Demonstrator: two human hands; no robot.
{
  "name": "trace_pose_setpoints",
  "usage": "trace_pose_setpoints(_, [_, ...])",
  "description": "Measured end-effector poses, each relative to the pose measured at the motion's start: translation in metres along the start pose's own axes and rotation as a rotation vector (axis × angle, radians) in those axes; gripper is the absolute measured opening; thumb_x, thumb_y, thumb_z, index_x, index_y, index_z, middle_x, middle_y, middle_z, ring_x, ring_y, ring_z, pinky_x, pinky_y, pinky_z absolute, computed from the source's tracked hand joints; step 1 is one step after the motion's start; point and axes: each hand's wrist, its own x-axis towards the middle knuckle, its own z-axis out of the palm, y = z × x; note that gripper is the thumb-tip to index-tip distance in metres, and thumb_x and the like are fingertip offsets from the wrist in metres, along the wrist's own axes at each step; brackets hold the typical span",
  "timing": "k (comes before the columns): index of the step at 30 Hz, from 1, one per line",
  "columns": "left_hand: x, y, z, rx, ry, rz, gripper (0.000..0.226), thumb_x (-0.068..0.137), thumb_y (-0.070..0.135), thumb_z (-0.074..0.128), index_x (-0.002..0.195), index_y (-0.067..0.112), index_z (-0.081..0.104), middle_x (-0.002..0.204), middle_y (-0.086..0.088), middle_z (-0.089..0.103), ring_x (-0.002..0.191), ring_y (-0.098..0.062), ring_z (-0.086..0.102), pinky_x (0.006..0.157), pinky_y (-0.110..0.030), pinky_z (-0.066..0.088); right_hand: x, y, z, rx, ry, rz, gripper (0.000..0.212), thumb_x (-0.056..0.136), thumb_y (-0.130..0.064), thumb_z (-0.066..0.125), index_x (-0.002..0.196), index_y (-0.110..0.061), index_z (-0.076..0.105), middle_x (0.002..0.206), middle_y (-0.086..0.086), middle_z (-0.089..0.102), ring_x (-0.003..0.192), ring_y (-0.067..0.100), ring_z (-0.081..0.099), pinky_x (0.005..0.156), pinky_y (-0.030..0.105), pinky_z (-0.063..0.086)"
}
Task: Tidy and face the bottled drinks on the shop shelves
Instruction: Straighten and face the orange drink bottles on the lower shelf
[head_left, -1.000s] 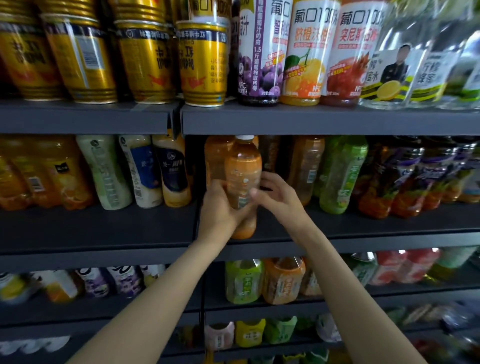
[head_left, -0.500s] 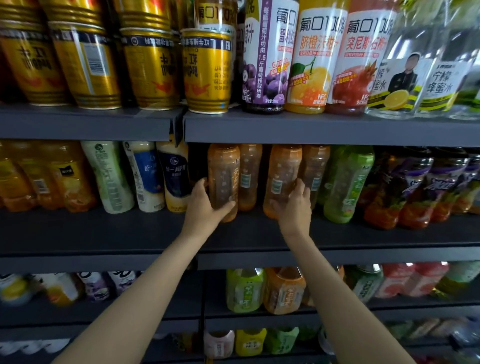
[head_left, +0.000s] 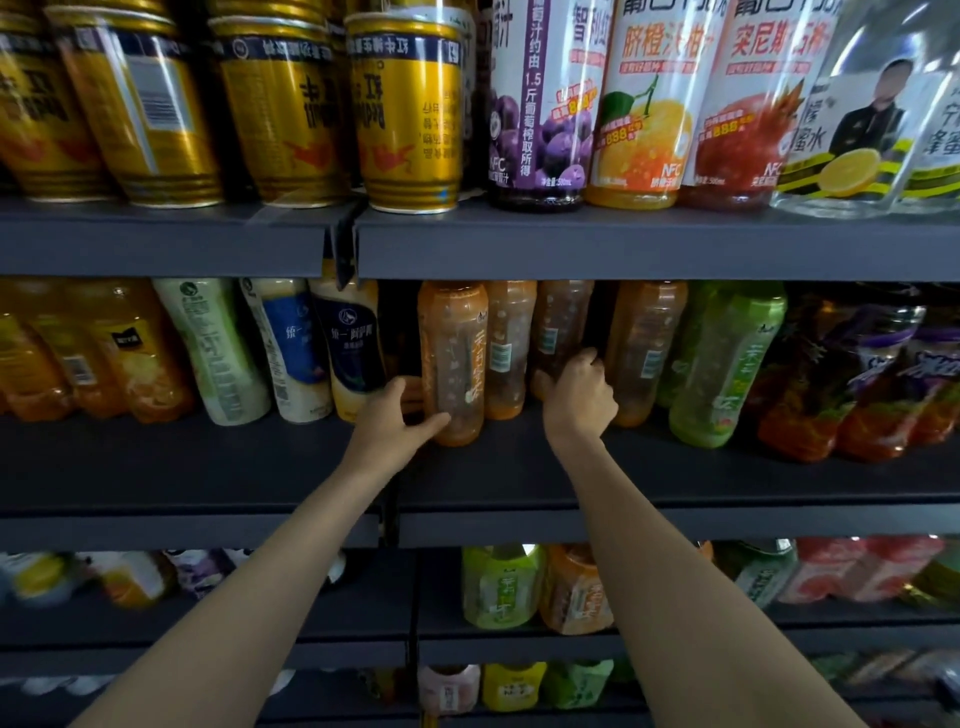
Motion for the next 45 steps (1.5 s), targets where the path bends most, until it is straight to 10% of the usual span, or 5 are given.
trace_pose_setpoints(13, [-0.009, 0.031, 0.018, -0.209, -0.001, -0.003, 0.07, 0.071, 0.029, 0.08, 0.129, 0.018, 0.042, 0.111, 0.01, 0.051, 0.105, -0.008, 0.049, 0.089, -0.024, 0.039, -0.016, 0.065, -0.025, 0.062, 0.091, -0.222, 0.03, 0.093, -0.017, 0.053, 0.123, -0.012, 0.048, 0.104, 0.009, 0.067, 0.093, 0.031, 0.063, 0.067, 0.037, 0.049])
trace_pose_setpoints(19, [-0.006, 0.053, 0.05, -0.054, -0.055, 0.194, 0.072, 0.072, 0.033, 0.078, 0.133, 0.014, 0.044, 0.126, -0.002, 0.057, 0.116, -0.016, 0.053, 0.094, -0.025, 0.042, -0.026, 0.06, -0.034, 0.8, -0.374, -0.27, 0.057, 0.088, -0.007, 0.063, 0.138, -0.014, 0.04, 0.121, 0.0, 0.057, 0.107, 0.011, 0.057, 0.089, 0.024, 0.05])
trace_pose_setpoints(24, [0.002, 0.054, 0.055, 0.15, -0.169, 0.332, 0.055, 0.085, 0.029, 0.065, 0.135, 0.015, 0.047, 0.138, -0.004, 0.044, 0.128, -0.019, 0.042, 0.106, -0.033, 0.035, -0.03, 0.068, -0.027, 0.653, -0.334, -0.294, 0.078, 0.076, -0.014, 0.077, 0.14, -0.013, 0.033, 0.119, -0.005, 0.055, 0.108, 0.008, 0.052, 0.09, 0.022, 0.044])
trace_pose_setpoints(30, [0.013, 0.045, 0.055, -0.05, 0.313, 0.176, 0.056, 0.08, 0.024, 0.072, 0.127, 0.01, 0.045, 0.123, -0.005, 0.044, 0.11, -0.014, 0.049, 0.088, -0.021, 0.039, -0.029, 0.058, -0.012, 0.438, 0.012, -0.177, 0.068, 0.077, -0.025, 0.076, 0.131, -0.007, 0.038, 0.129, 0.008, 0.049, 0.12, 0.026, 0.049, 0.092, 0.039, 0.046])
trace_pose_setpoints(45, [0.043, 0.047, 0.066, -0.025, 0.131, -0.011, 0.062, 0.078, 0.031, 0.074, 0.127, 0.01, 0.043, 0.13, -0.01, 0.052, 0.12, -0.025, 0.05, 0.095, -0.031, 0.039, -0.017, 0.022, 0.004, 0.128, 0.119, 0.041, 0.076, 0.08, -0.04, 0.071, 0.132, -0.005, 0.028, 0.132, 0.011, 0.036, 0.125, 0.026, 0.036, 0.079, 0.034, 0.05])
